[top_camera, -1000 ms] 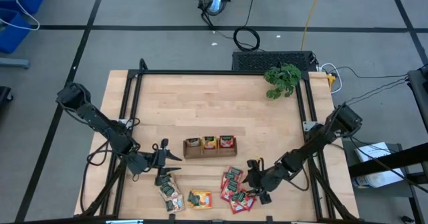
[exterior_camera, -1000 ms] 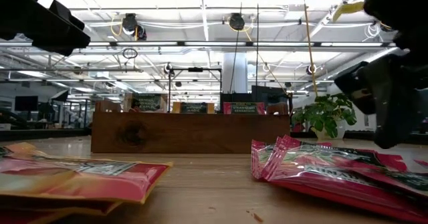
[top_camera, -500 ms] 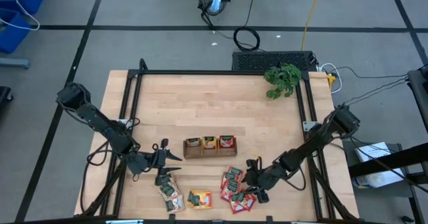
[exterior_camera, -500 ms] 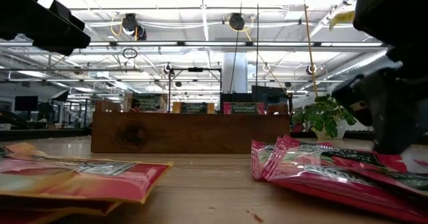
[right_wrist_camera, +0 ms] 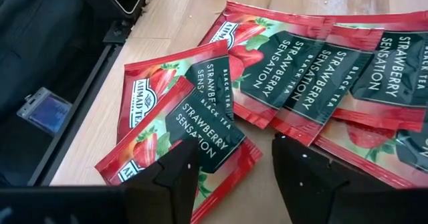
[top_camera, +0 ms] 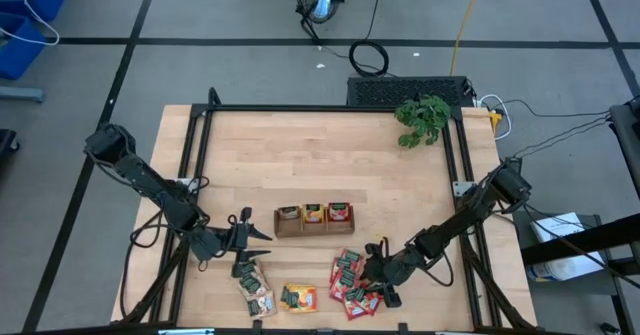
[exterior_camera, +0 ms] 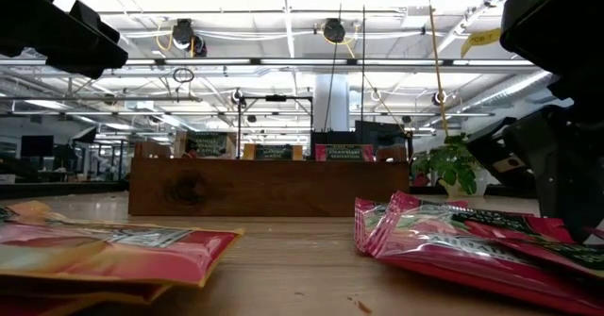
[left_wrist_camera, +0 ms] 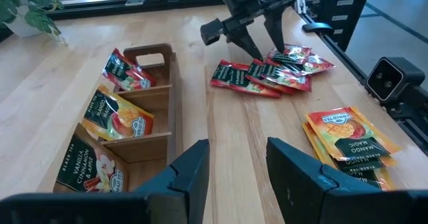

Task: Pick & Place Tea
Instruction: Put the red tea bag into the right section of the wooden organizer

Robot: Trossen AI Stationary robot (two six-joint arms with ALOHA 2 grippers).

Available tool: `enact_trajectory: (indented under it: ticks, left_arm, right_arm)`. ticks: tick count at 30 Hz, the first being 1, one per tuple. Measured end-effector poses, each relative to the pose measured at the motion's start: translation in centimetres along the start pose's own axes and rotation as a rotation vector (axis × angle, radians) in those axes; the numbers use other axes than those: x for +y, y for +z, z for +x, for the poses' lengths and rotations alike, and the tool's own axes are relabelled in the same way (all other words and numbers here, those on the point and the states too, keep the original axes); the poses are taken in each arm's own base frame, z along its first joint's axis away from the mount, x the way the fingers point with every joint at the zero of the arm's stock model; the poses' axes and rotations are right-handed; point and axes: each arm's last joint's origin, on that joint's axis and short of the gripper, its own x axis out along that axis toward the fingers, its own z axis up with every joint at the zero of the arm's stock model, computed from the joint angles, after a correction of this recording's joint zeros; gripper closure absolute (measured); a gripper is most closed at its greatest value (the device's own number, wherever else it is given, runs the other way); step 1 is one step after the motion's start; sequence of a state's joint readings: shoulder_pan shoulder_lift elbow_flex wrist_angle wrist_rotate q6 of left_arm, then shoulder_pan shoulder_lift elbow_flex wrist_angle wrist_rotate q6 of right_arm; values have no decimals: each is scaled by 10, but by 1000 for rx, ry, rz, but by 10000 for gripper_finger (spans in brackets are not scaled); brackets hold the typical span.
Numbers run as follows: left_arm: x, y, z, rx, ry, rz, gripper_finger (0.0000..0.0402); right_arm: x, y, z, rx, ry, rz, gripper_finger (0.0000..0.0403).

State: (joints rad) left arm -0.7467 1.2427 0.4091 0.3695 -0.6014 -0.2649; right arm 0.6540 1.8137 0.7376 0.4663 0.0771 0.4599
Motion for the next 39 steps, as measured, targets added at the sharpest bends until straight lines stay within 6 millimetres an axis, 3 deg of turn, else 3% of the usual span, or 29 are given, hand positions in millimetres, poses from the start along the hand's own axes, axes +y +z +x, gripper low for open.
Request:
enact_trajectory:
  ticks: [7, 23, 29, 39]
  left_arm:
    - [0, 0, 0, 1, 0, 0, 250]
    - [0, -2, 0, 14, 4, 7, 250]
    - [1, -3, 0, 24, 7, 7, 250]
    - [1, -3, 0, 23, 7, 7, 250]
  right_arm:
    - [-1, -1, 0, 17, -13, 7, 251]
    - [-3, -4, 0, 32, -49, -42, 395]
    - [-1, 1, -7, 26, -31, -76, 402]
    - [14, 34, -46, -101, -25, -152, 403]
